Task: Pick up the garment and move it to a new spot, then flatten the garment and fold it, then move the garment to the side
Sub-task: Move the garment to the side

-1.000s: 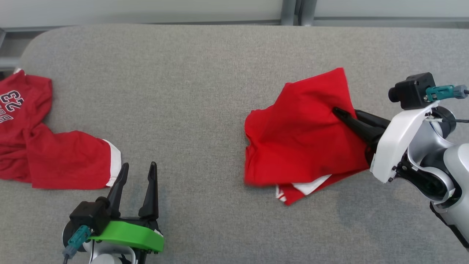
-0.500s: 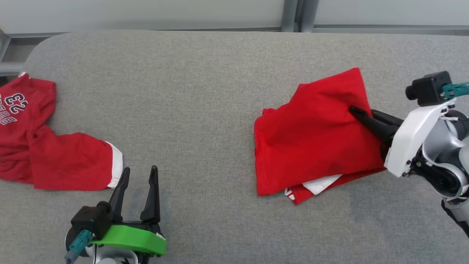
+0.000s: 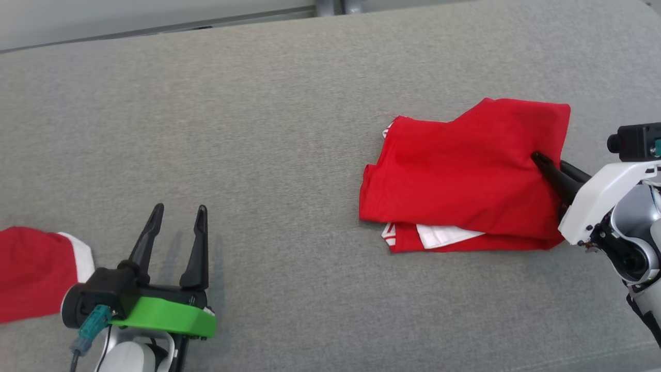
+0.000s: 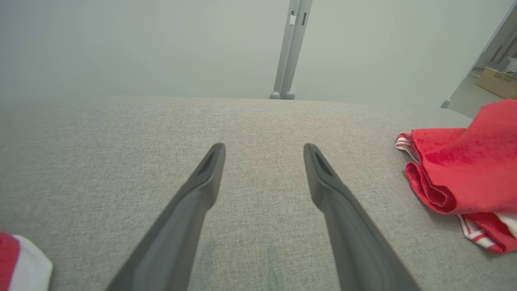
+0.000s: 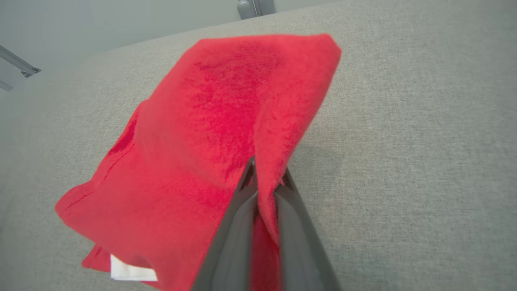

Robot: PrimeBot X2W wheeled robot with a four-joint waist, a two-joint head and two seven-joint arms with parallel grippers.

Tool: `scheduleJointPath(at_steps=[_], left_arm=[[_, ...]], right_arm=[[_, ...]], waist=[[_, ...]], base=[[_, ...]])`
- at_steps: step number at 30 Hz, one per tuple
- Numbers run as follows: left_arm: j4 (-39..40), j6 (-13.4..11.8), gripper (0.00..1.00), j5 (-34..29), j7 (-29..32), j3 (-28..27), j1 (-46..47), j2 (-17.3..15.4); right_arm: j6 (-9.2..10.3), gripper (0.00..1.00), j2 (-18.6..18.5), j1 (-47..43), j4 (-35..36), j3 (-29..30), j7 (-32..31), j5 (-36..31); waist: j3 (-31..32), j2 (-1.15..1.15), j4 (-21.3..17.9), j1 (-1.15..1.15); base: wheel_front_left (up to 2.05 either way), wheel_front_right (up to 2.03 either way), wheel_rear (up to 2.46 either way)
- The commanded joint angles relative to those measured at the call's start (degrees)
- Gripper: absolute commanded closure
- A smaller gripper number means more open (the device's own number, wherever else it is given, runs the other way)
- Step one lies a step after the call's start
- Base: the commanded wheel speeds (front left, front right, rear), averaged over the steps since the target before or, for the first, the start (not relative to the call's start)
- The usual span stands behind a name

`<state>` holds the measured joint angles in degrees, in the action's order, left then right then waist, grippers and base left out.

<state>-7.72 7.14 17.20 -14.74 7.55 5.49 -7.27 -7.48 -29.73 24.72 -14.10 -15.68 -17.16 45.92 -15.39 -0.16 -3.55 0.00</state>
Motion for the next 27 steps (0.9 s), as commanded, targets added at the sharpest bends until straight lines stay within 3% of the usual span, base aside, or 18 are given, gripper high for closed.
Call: scheduleJointPath(at_steps=[1, 6, 11, 21, 27], left_arm=[[0.6, 0.1, 0.0, -0.5, 0.3, -0.1, 1.4, -1.0], [3.2, -0.3, 0.0, -1.5, 2.1, 0.2, 3.1, -2.7], [5.5, -0.7, 0.0, -2.2, 3.6, 1.1, 4.1, -3.1], [8.3, -1.7, 0.0, -2.5, 5.2, 3.4, 6.6, -1.1], [9.1, -2.1, 0.0, -2.7, 5.3, 5.0, 7.0, -0.1]], right_arm=[[-0.02, 1.0, 0.2, 0.0, -1.0, 0.3, 1.3, -0.4], [-0.01, 1.0, 0.8, 1.1, -5.7, 0.5, 5.8, -1.6], [-0.01, 1.0, 0.4, 6.0, -11.2, 0.7, 9.7, -3.9], [0.0, 1.0, -7.5, 23.2, -20.0, -3.2, 14.8, -14.4], [0.01, 1.0, -13.5, 29.4, -26.8, -6.2, 14.7, -20.6]], waist=[[-5.0, 0.16, -7.1, 0.0], [-7.6, 0.16, -10.7, 0.0], [-10.0, 0.16, -11.2, 0.0], [-15.6, 0.16, -6.7, 0.0], [-16.6, 0.16, -3.6, 0.0]], base=[[0.0, 0.0, 0.0], [0.0, 0.0, 0.0], [0.0, 0.0, 0.0], [0.0, 0.0, 0.0], [0.0, 0.0, 0.0]])
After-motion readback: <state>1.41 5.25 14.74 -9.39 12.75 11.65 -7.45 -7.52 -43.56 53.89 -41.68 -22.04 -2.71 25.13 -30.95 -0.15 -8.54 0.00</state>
